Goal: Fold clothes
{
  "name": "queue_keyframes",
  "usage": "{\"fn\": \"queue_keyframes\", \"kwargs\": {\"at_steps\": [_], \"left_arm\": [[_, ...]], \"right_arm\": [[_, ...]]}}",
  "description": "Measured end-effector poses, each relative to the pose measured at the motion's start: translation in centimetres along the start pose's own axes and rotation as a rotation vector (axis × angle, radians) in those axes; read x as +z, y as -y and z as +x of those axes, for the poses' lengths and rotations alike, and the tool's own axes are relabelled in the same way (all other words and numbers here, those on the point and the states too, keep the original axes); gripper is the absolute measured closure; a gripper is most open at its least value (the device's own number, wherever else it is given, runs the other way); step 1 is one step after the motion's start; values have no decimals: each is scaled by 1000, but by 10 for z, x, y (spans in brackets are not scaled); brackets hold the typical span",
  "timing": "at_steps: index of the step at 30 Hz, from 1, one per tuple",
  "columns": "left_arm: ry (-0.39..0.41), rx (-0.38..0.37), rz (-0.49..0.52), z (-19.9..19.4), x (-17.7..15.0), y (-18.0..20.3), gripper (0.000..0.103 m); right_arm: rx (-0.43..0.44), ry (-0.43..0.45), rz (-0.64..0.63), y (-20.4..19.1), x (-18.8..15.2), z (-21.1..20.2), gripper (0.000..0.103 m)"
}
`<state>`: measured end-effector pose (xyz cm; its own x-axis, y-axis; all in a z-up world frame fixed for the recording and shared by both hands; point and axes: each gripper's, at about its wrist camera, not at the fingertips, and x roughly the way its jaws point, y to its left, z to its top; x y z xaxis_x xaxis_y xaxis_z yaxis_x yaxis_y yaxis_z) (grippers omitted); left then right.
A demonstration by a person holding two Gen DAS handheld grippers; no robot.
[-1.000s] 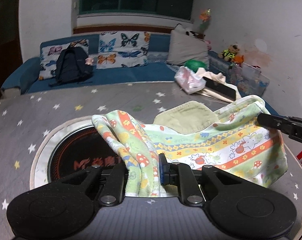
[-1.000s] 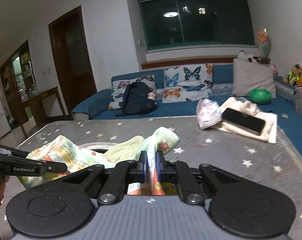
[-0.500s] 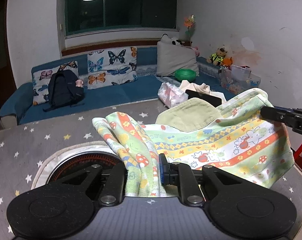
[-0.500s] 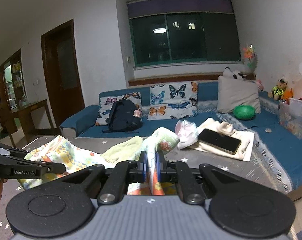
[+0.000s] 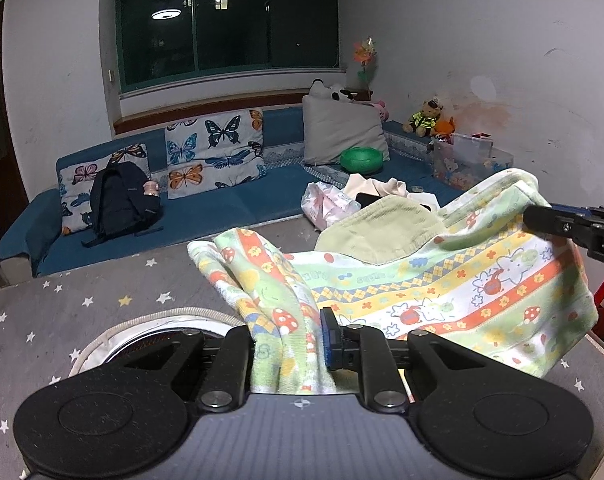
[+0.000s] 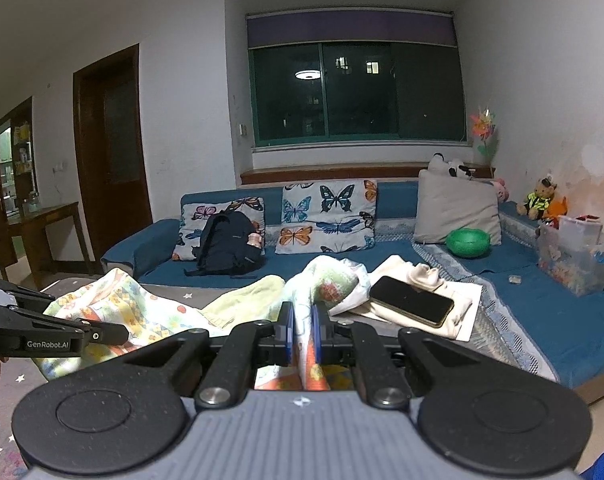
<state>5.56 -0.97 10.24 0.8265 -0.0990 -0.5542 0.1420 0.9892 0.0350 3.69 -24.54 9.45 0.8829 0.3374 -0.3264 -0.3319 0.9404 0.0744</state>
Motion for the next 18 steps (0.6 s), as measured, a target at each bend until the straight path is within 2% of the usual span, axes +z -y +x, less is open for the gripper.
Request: {"fn": "queue_keyframes", "kwargs": {"at_steps": [18], "left_arm": [[5,1,30,13,6,9,83]], "right_arm": [[-36,9,-20,7,3,0,95]]}}
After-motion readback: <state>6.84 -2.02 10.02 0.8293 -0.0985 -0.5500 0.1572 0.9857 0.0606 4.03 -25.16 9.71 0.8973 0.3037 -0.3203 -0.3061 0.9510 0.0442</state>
